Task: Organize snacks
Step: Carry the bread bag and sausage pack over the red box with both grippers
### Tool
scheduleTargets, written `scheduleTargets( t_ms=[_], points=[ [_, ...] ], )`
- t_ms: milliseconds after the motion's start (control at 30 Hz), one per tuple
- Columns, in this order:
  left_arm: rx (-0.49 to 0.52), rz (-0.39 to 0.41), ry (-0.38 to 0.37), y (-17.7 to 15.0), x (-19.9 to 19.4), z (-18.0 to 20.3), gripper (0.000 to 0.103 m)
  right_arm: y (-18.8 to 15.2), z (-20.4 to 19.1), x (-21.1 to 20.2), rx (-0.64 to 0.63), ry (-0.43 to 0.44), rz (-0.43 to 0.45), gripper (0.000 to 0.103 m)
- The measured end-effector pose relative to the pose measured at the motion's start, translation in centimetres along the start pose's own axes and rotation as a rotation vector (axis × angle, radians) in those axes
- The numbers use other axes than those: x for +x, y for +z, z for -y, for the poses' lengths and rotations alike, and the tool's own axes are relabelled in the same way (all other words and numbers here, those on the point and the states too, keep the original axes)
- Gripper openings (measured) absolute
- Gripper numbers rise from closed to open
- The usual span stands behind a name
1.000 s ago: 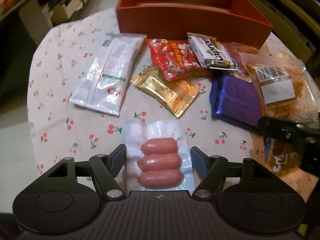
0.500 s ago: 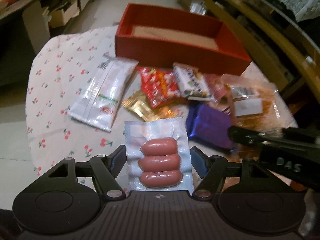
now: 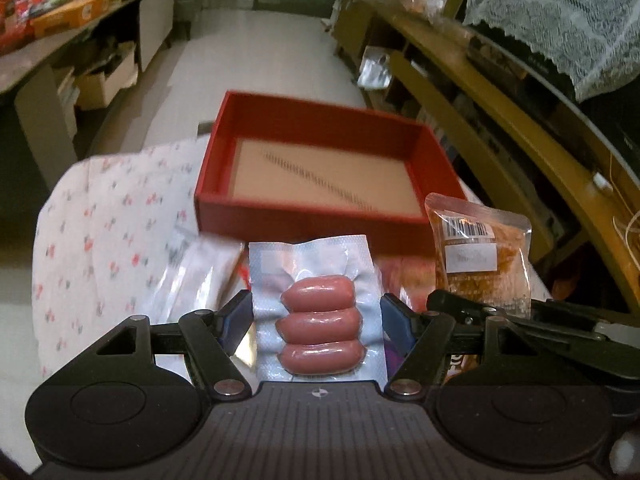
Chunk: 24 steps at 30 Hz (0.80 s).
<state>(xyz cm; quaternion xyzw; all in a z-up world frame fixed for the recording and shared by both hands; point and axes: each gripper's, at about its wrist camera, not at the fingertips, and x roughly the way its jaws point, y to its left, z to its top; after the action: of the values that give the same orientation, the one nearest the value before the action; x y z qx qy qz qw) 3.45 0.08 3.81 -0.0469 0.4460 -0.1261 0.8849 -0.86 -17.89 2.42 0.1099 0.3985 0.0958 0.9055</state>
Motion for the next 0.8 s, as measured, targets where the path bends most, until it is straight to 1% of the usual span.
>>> scheduleTargets(
  t_ms=[133,500,633,800],
  points=[
    [0.001,0.019,0.005,2.3,1.2,0.2,0.074,2.4,0.6,1.2,0.014,-0.011,0.017,0.044],
    [0.006,0.06,0.045,8.2,5.8,0.7,0.074,8.9,2.9,6.6,0.053,-0.038,0.034,0.044],
    [0.01,0.059,0.069,9.5,7.8,0.5,0.074,10.4,3.5,9.2,0.056,-0.049,0.027,0.044],
    [-0.003,0.027,0.095,10.0,10.7,-0.3,0.074,11.1,4.3,12.5,0.054,-0.065,-0.008,0.044]
  ],
)
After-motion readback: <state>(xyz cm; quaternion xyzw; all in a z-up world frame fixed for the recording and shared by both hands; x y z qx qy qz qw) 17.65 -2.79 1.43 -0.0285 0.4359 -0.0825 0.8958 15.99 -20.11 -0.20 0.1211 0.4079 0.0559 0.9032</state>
